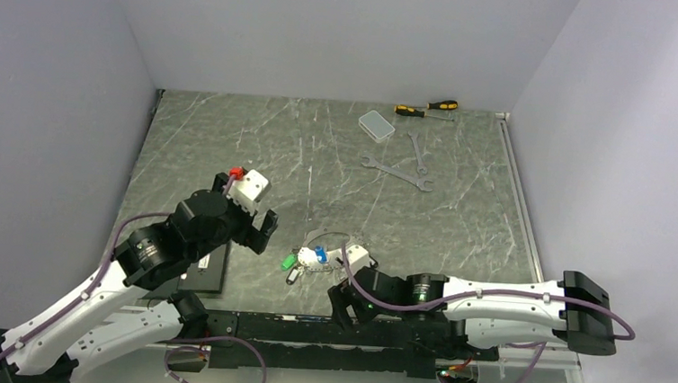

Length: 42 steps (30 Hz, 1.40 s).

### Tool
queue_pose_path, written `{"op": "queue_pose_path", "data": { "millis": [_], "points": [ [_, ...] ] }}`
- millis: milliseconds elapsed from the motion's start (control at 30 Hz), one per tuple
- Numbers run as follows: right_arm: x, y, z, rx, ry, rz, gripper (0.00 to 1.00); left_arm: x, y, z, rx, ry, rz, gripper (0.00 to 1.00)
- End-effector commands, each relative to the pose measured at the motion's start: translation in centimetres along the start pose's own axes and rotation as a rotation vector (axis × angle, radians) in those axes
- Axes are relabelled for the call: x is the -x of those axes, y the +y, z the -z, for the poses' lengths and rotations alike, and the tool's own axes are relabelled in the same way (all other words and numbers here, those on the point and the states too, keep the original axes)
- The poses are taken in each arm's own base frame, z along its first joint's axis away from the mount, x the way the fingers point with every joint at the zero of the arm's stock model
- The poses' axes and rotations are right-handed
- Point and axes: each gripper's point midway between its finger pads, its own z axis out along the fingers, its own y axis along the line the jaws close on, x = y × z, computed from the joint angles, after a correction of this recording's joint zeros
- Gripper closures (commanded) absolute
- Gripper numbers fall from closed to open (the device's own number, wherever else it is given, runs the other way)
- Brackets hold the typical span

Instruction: Put the keys on the keyring

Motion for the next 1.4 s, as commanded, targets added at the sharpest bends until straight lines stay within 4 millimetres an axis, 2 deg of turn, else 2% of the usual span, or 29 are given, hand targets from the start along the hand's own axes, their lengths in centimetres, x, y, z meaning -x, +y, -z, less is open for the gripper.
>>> {"op": "queue_pose_path", "data": {
  "millis": [0,100,233,400,533,733,900,1067,1367],
  "points": [
    [1.8,0.9,-0.1,-0.007,-0.068,0.008,0.17,1.0,0.8,0.3,0.043,-0.047,0.028,0.01],
    [2.2,1.0,0.0,-0.025,-0.086,0.019,0.12,1.0,0.9,0.4,0.044,-0.047,0.027,0.01],
    [3.8,0.9,0.6,-0.047,-0.162,0.008,0.06,1.0,0.9,0.5,0.042,-0.052,0.025,0.02],
    [6.3,1.5,2.7,-0.023,-0.280,0.005,0.02,1.1,0.9,0.7,0.043,-0.059,0.024,0.02],
    [9.1,0.3,6.1,-0.050,-0.431,-0.020,0.00,1.2,1.3,0.8,0.061,-0.064,0.028,0.02],
    [14.0,-3.7,12.9,-0.211,-0.710,-0.084,0.00,1.0,2.2,0.8,0.114,-0.073,0.038,0.01],
    [16.9,-5.2,17.9,-0.306,-0.834,-0.051,0.00,0.3,4.4,0.8,0.257,-0.031,0.062,0.01],
    [17.3,-5.9,19.8,-0.315,-0.877,-0.059,0.00,0.3,6.1,1.6,0.354,-0.040,0.080,0.01],
    [16.5,-5.8,20.2,-0.222,-0.911,-0.089,0.00,1.0,6.3,2.8,0.341,-0.110,0.096,0.01]
  ]
}}
